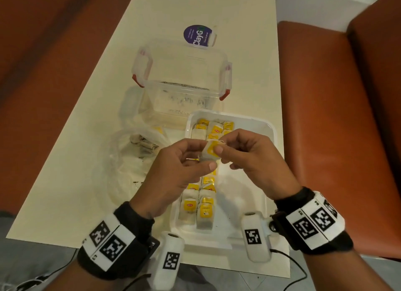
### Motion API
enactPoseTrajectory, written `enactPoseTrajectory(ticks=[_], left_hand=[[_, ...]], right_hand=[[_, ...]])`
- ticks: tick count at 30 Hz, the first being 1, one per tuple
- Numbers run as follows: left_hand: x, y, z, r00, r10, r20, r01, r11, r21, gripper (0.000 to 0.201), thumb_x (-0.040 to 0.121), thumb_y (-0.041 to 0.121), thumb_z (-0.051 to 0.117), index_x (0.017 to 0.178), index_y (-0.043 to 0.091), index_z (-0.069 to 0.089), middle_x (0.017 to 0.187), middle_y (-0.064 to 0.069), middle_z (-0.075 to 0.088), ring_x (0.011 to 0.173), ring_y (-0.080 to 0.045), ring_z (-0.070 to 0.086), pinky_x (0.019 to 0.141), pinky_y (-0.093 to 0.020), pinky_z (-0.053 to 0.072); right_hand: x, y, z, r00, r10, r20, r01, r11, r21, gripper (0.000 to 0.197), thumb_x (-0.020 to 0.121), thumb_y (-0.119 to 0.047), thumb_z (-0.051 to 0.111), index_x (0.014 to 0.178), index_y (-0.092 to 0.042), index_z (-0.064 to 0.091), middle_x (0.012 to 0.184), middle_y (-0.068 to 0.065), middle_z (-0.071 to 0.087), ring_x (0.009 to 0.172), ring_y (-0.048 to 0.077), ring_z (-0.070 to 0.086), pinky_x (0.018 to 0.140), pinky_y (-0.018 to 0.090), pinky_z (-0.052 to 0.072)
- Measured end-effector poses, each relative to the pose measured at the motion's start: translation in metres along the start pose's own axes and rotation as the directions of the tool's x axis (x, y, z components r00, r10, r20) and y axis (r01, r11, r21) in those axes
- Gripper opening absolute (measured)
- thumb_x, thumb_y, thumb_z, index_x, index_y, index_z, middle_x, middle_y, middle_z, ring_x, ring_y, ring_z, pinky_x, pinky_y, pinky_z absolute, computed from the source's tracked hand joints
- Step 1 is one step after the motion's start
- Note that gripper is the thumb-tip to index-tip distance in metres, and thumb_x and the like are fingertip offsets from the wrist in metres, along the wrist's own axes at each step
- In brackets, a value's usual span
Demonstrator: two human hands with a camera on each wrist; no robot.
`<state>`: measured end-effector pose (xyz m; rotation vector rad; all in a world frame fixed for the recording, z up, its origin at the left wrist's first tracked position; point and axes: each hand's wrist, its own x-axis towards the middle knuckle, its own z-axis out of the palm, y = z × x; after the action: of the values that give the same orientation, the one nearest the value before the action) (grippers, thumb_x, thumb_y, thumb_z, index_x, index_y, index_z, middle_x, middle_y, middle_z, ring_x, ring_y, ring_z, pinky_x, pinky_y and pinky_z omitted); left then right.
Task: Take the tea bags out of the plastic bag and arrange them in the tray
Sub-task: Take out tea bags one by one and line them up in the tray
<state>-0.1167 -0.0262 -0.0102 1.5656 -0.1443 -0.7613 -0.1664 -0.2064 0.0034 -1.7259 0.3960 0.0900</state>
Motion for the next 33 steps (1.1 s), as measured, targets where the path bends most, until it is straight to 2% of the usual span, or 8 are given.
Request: enactPoseTrajectory(ticks=[3, 7, 9, 11, 15, 19, 25, 33], left_hand=[[0.002, -0.001, 0.001, 1.0, 0.009, -0.015, -0.007, 0.993, 0.116, 0.022, 0.081, 0.019, 0.08, 0.102, 0.022, 0.072, 0.086, -0.003, 0.077, 0.076, -0.014, 0.072, 0.063, -0.029, 0.056], [0.0, -0.003, 0.001, 0.999, -0.026, 0.019, 0.022, 0.979, 0.201, 0.054, 0.066, 0.039, 0.09, 0.113, 0.041, 0.063, 0.093, 0.005, 0.077, 0.076, -0.016, 0.073, 0.058, -0.028, 0.051], [-0.004, -0.002, -0.004, 1.0, -0.025, 0.008, 0.023, 0.98, 0.2, 0.056, 0.062, 0.048, 0.089, 0.112, 0.043, 0.064, 0.1, 0.01, 0.075, 0.075, -0.014, 0.073, 0.059, -0.029, 0.053], [-0.009, 0.0, -0.012, 1.0, -0.009, -0.003, 0.009, 0.982, 0.191, 0.048, 0.062, 0.049, 0.08, 0.106, 0.036, 0.068, 0.097, 0.008, 0.076, 0.074, -0.019, 0.072, 0.061, -0.03, 0.055], [-0.019, -0.002, -0.032, 0.999, -0.003, -0.043, 0.012, 0.98, 0.196, 0.038, 0.062, 0.048, 0.074, 0.096, 0.03, 0.07, 0.085, 0.005, 0.076, 0.071, -0.019, 0.071, 0.059, -0.03, 0.053], [-0.024, -0.008, -0.046, 0.997, -0.015, -0.081, 0.031, 0.98, 0.196, 0.031, 0.061, 0.05, 0.073, 0.089, 0.036, 0.07, 0.082, 0.004, 0.074, 0.072, -0.021, 0.07, 0.061, -0.032, 0.053], [-0.024, -0.009, -0.047, 0.995, -0.011, -0.099, 0.029, 0.984, 0.177, 0.031, 0.061, 0.052, 0.072, 0.088, 0.038, 0.071, 0.08, 0.003, 0.072, 0.071, -0.02, 0.07, 0.061, -0.033, 0.053], [-0.027, -0.005, -0.047, 0.995, 0.006, -0.098, 0.013, 0.982, 0.186, 0.026, 0.064, 0.048, 0.072, 0.088, 0.037, 0.071, 0.082, 0.001, 0.072, 0.073, -0.023, 0.07, 0.061, -0.033, 0.053]], right_hand=[[-0.002, 0.001, -0.01, 0.998, 0.013, 0.059, -0.013, 1.0, -0.013, 0.006, 0.083, -0.02, 0.077, 0.085, -0.018, 0.072, 0.072, 0.002, 0.07, 0.068, 0.013, 0.063, 0.064, 0.03, 0.048], [-0.001, 0.008, -0.022, 0.999, 0.035, 0.024, -0.033, 0.997, -0.069, 0.007, 0.083, -0.019, 0.078, 0.086, -0.019, 0.072, 0.073, 0.003, 0.07, 0.068, 0.018, 0.064, 0.066, 0.034, 0.05], [0.006, 0.016, -0.03, 0.998, -0.013, -0.058, 0.0, 0.976, -0.218, 0.006, 0.086, -0.024, 0.077, 0.087, -0.025, 0.071, 0.074, 0.0, 0.07, 0.071, 0.026, 0.065, 0.068, 0.04, 0.053], [0.016, 0.026, -0.037, 0.991, -0.06, -0.116, 0.008, 0.913, -0.408, 0.007, 0.088, -0.032, 0.075, 0.086, -0.029, 0.069, 0.074, -0.003, 0.068, 0.072, 0.024, 0.063, 0.069, 0.04, 0.053], [0.035, 0.045, -0.036, 1.0, 0.015, -0.01, -0.018, 0.752, -0.659, 0.005, 0.09, -0.032, 0.07, 0.089, -0.029, 0.066, 0.075, -0.011, 0.065, 0.07, 0.011, 0.061, 0.07, 0.035, 0.051], [0.05, 0.054, -0.032, 0.976, 0.196, 0.096, -0.093, 0.769, -0.632, 0.005, 0.089, -0.023, 0.072, 0.092, -0.025, 0.068, 0.072, -0.007, 0.07, 0.069, 0.008, 0.064, 0.071, 0.029, 0.05], [0.07, 0.061, -0.032, 0.982, 0.189, -0.01, -0.144, 0.709, -0.69, 0.008, 0.089, -0.023, 0.07, 0.088, -0.028, 0.065, 0.07, -0.008, 0.07, 0.064, 0.004, 0.061, 0.06, 0.025, 0.04], [0.077, 0.064, -0.031, 0.979, 0.184, -0.086, -0.193, 0.714, -0.673, 0.009, 0.088, -0.022, 0.07, 0.087, -0.028, 0.063, 0.071, -0.006, 0.071, 0.072, 0.014, 0.068, 0.076, 0.037, 0.056]])
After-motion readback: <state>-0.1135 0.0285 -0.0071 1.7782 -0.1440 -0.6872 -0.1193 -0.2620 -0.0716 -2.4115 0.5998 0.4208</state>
